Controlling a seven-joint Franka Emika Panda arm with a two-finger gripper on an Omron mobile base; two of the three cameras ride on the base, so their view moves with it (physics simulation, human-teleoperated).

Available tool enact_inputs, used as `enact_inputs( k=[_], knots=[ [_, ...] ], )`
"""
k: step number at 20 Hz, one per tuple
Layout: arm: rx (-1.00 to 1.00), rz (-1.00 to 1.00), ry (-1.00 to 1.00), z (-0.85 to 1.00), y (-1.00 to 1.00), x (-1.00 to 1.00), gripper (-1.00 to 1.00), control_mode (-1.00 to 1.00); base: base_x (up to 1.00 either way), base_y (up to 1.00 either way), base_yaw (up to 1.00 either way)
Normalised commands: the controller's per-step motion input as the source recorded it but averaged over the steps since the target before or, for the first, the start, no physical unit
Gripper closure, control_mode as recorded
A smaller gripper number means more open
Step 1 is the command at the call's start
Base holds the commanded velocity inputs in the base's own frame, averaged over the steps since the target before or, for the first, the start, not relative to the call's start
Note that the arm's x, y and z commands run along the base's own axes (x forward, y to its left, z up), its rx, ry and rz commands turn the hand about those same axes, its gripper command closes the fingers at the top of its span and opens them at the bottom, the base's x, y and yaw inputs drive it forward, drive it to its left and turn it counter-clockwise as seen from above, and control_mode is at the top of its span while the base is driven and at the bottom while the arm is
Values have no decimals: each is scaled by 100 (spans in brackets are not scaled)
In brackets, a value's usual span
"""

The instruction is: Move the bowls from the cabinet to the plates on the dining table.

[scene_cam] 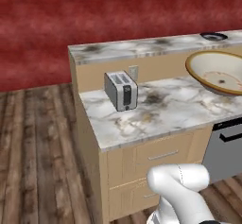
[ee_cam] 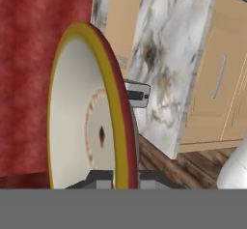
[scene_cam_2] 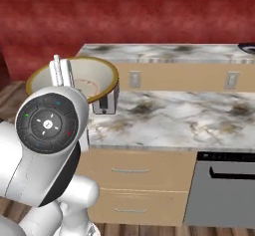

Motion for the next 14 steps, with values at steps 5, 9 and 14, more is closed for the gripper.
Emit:
enact_inputs(
  k=[5,9,14],
  knots=[
    [0,0,0,0,0,0,100,100,21,100,-11],
    [0,0,0,0,0,0,100,100,21,100,-10],
    [0,0,0,0,0,0,100,100,27,100,-10]
  ],
)
